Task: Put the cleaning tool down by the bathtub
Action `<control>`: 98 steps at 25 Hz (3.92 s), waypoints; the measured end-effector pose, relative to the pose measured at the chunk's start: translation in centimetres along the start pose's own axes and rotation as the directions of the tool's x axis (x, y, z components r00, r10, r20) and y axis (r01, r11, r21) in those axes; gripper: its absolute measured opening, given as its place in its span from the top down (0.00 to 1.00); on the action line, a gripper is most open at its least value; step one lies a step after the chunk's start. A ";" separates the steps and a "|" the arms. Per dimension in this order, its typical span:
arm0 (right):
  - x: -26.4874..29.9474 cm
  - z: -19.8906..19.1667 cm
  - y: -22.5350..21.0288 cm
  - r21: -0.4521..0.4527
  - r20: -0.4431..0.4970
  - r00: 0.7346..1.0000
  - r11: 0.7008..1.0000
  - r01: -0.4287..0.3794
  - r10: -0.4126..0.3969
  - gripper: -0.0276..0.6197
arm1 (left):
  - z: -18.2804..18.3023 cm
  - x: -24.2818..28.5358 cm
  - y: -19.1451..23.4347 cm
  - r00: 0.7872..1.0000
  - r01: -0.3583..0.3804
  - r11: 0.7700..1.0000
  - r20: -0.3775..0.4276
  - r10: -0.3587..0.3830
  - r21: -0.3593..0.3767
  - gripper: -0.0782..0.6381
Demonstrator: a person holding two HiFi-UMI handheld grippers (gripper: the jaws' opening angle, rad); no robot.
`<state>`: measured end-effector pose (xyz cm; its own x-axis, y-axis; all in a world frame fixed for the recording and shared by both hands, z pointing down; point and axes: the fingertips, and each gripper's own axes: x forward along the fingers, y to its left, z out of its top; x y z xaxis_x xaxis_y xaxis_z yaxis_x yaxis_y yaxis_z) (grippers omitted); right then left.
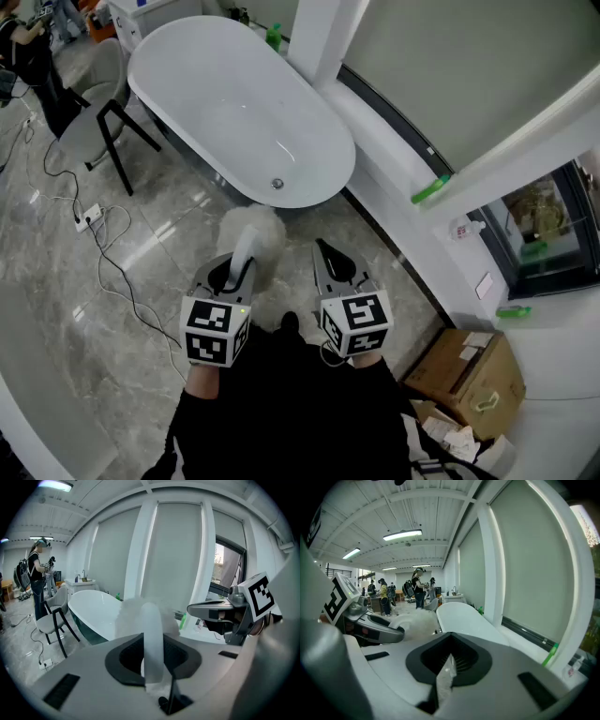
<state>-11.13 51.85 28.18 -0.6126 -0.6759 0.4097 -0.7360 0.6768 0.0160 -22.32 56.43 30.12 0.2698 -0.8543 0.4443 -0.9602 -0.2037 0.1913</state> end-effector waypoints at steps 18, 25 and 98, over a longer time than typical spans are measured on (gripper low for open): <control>0.7 -0.4 -2.3 0.081 -0.021 0.994 0.990 0.112 -0.111 0.96 | -0.8 -1.9 4.5 1.000 -0.026 0.998 0.014 0.027 -0.057 0.76; -0.3 -0.5 -4.3 0.095 -0.031 0.981 0.977 0.192 -0.190 0.96 | -1.8 -2.3 5.5 1.000 -0.020 0.994 0.013 0.022 -0.109 0.76; 15.8 -0.7 -46.1 0.306 -0.178 0.925 0.875 0.376 -0.335 0.96 | 18.2 50.5 -8.4 0.918 0.328 0.921 -0.302 -0.259 0.210 0.76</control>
<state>13.28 10.15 34.53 -0.2691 -0.8002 0.5360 -0.9621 0.2490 -0.1112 -1.93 6.35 35.01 0.5178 -0.5872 0.6221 -0.8110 -0.5683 0.1386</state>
